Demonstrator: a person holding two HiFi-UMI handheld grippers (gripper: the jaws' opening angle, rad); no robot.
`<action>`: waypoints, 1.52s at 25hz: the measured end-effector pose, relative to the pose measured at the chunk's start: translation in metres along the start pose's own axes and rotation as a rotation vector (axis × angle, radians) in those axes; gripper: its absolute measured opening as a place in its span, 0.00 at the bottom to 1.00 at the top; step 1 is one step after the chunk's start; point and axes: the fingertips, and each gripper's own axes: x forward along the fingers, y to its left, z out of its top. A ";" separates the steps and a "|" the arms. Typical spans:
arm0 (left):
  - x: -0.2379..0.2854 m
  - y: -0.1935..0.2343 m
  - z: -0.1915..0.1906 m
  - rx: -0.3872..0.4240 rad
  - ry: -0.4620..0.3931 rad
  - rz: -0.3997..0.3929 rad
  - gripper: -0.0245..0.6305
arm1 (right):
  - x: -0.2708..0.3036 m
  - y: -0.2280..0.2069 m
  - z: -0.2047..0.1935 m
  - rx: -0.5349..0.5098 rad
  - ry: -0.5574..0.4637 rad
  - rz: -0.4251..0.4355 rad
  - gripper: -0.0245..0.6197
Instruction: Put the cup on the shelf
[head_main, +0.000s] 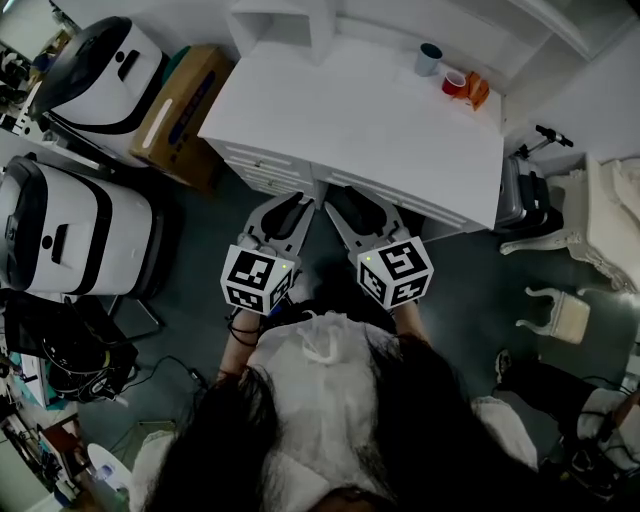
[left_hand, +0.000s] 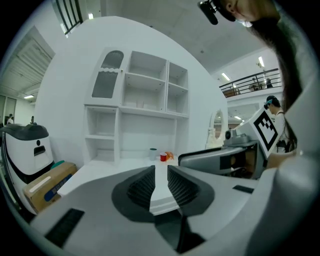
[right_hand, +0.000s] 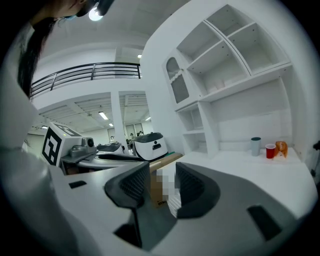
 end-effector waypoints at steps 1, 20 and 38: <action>-0.010 -0.001 -0.004 -0.003 0.001 -0.004 0.17 | -0.002 0.010 -0.005 0.001 0.003 -0.005 0.31; -0.104 -0.025 -0.041 -0.027 -0.018 -0.085 0.17 | -0.044 0.105 -0.051 0.045 0.011 -0.076 0.25; -0.076 -0.071 -0.037 -0.021 -0.012 -0.190 0.17 | -0.077 0.081 -0.057 0.043 0.024 -0.153 0.19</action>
